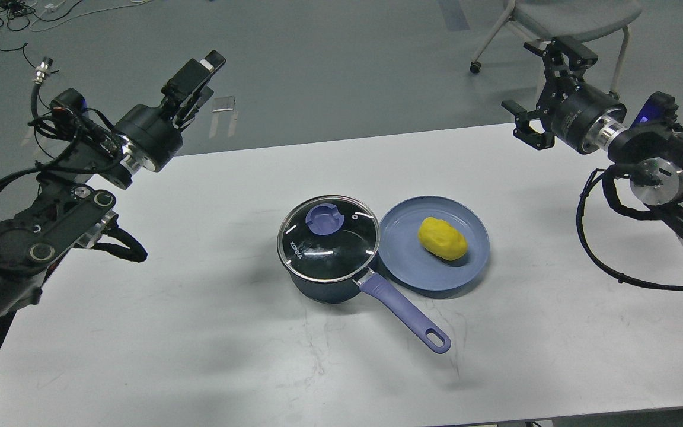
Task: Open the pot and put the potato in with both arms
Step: 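Lower the left gripper onto the purple lid knob and close it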
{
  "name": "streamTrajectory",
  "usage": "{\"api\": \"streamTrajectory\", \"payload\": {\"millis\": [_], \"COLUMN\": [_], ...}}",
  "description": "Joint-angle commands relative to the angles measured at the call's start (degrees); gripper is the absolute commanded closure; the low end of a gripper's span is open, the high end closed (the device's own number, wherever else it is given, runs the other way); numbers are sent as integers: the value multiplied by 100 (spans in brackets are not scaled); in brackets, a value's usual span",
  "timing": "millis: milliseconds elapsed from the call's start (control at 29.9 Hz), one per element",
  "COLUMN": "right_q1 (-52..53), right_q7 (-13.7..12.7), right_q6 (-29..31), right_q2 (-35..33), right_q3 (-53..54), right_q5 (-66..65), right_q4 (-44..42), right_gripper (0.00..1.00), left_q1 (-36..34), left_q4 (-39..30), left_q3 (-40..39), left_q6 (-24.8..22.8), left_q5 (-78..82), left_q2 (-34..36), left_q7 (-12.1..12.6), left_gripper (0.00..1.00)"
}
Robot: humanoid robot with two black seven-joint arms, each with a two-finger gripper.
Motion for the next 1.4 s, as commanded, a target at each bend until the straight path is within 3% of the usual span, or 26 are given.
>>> {"api": "streamTrajectory", "payload": {"millis": [0,33,100,201,234,435,602,970,1371], "right_q1": [-119,-145,-215,-242,-251,-286,-312,-348,-365], "right_q7": [8,8,8,8,8,8,8,8,-1], "right_q6": [-15,-15,-23,-76,-85,-147,-164,-322,-349], "right_q2": [-11,-20,-55,-64,-64,-64,-64,-64,-64], "right_q3": [22,22,22,22,22,22,13,-31,-75], "right_q5": [-2,-2,-2,-2,-2,-11,-11,-11,-20], "right_q4": [1,1,1,1,1,1,-69,-87,-148], "right_gripper": [0,0,0,0,0,0,0,0,0], "left_q1": [-9,-9,52,97,97,272,308,246,158], "left_q4": [-1093,-1280,-1860,-2011,-2012,-1854,-1187,-97,-69], "left_q3": [218,218,358,805,903,1194,1264,1616,1616], "left_q6": [276,390,1343,2163,2218,2280,2377,2254,2263], "left_q5": [480,709,2110,3343,3540,4445,5536,5555,4921], "left_q2": [467,529,609,556,547,310,-190,-796,-1052], "left_q7": [4,4,4,4,4,4,4,4,4], "left_gripper": [2,2,2,2,2,2,2,2,2]}}
